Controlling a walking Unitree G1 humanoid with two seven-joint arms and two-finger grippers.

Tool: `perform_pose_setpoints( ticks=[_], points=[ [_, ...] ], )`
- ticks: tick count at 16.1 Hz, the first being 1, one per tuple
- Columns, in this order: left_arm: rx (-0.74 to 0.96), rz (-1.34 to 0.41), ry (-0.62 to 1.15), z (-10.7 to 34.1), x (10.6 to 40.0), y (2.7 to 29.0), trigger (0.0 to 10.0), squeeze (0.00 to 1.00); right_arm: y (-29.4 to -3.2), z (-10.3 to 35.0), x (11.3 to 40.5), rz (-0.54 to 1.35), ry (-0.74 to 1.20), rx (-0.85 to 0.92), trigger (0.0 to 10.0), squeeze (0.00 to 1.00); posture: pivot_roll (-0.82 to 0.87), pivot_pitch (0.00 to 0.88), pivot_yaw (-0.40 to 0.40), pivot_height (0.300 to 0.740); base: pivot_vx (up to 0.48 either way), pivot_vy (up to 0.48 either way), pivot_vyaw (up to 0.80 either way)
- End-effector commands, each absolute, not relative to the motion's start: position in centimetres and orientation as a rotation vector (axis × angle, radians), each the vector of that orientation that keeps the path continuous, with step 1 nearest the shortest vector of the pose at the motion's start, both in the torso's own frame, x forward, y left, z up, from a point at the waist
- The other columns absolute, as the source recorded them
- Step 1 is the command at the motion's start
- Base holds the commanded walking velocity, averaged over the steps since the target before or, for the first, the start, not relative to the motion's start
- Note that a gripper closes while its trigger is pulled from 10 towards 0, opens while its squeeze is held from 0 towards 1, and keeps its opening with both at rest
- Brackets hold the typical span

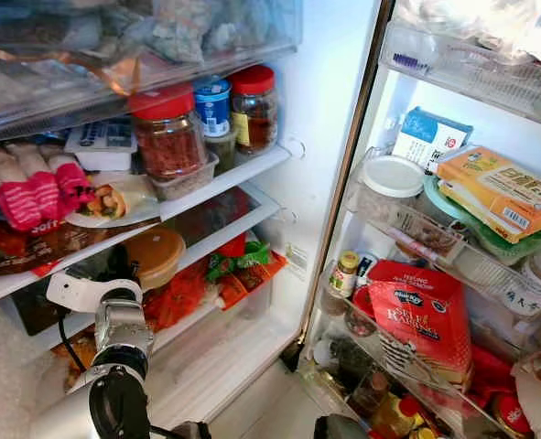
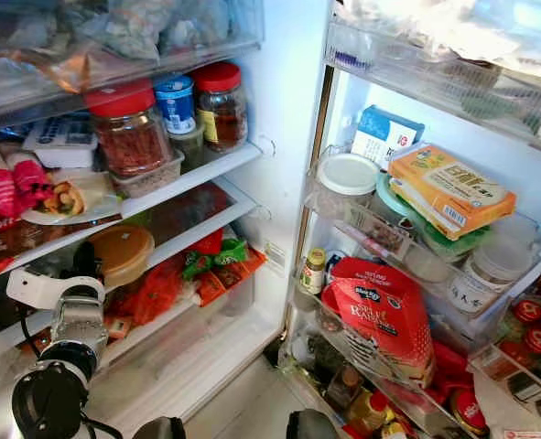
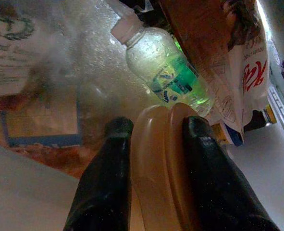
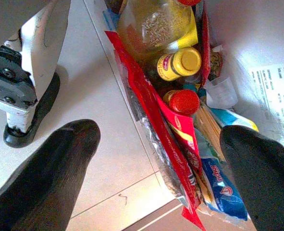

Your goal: Restocking fridge

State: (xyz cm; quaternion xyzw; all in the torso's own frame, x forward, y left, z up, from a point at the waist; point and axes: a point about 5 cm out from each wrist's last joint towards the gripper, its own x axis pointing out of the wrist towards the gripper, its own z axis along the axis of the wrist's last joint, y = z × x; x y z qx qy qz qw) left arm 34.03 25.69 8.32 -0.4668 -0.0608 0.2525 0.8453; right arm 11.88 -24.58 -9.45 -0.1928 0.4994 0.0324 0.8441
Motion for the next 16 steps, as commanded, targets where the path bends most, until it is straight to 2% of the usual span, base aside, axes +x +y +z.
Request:
perform_pose_setpoints(
  ticks=[1, 4, 5, 6, 7, 16],
  points=[
    [-0.968, 0.543, -0.146, 9.1, 34.4, 26.0, 10.0, 0.00, -25.0, -9.3, 11.8, 0.072, 1.045, -0.421, 10.0, 0.00, -0.27, 0.035, -0.084, 0.631, 0.000, 0.000, 0.00],
    [-0.942, 0.553, -0.164, 9.8, 34.6, 26.5, 10.0, 0.00, -25.1, -9.4, 11.3, 0.075, 1.046, -0.423, 10.0, 0.00, -0.28, 0.044, -0.093, 0.631, 0.000, 0.000, 0.00],
    [-0.938, 0.551, -0.174, 10.1, 34.8, 26.6, 10.0, 0.14, -25.3, -9.4, 11.0, 0.073, 1.051, -0.424, 10.0, 0.00, -0.28, 0.048, -0.096, 0.631, 0.000, 0.000, 0.00],
    [-0.935, 0.548, -0.180, 10.2, 34.8, 26.6, 10.0, 0.14, -25.3, -9.4, 10.9, 0.072, 1.052, -0.424, 10.0, 0.00, -0.28, 0.048, -0.096, 0.631, 0.000, 0.000, 0.00],
    [-0.933, 0.545, -0.186, 10.4, 34.9, 26.7, 10.0, 1.00, -25.4, -9.4, 10.8, 0.071, 1.055, -0.424, 10.0, 0.00, -0.28, 0.048, -0.096, 0.631, 0.000, 0.000, 0.00],
    [-0.927, 0.536, -0.225, 10.6, 34.6, 27.6, 10.0, 1.00, -24.9, -9.6, 10.8, 0.068, 1.061, -0.412, 10.0, 0.00, -0.25, 0.027, -0.082, 0.631, 0.000, 0.000, 0.00]
  ],
)
